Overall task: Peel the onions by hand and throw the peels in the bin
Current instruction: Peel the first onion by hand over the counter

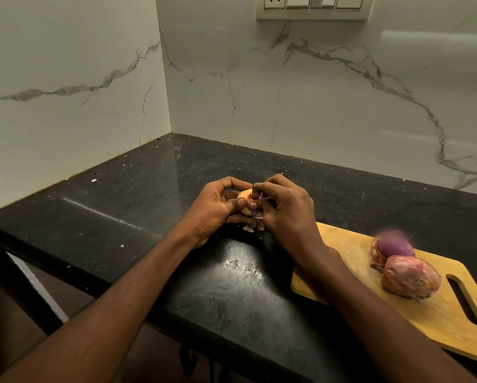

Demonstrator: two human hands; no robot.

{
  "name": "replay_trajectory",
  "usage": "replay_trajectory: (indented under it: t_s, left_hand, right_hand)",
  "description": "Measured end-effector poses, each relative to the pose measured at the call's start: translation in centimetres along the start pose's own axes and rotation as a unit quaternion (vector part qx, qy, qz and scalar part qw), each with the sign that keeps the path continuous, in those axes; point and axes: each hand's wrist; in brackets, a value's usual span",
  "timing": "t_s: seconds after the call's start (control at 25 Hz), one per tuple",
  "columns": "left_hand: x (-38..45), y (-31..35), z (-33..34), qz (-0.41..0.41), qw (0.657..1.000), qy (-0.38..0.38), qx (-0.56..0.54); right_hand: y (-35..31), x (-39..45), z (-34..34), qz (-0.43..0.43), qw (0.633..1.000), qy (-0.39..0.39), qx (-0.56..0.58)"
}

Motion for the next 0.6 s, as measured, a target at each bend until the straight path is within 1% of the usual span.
replay_trajectory:
  t_s: [0.16, 0.32, 0.52, 0.6]
  left_hand:
    - [0.15, -0.12, -0.12, -0.008, 1.000, 0.005, 0.010]
    - [0.29, -0.15, -0.04, -0.016, 1.000, -0.007, 0.016]
    - [0.37, -0.05, -0.14, -0.014, 1.000, 0.004, 0.006]
    - [0.40, -0.02, -0.21, -0.013, 1.000, 0.006, -0.001]
  right_hand:
    - [-0.10, 0.09, 0.34, 0.023, 1.000, -0.009, -0.001]
    - [0.22, 0.03, -0.03, 0.050, 0.997, -0.048, 0.025]
    - [0.47, 0.00, -0.38, 0.029, 0.999, -0.008, 0.030]
    - [0.65, 0.00, -0.56, 0.024, 0.998, -0.006, 0.050]
Point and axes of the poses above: each hand's wrist, its own x-axis towards the middle knuckle, its own z-axis out of the palm, y = z × x, and after that the axes turned 8 degrees about -y, right-handed
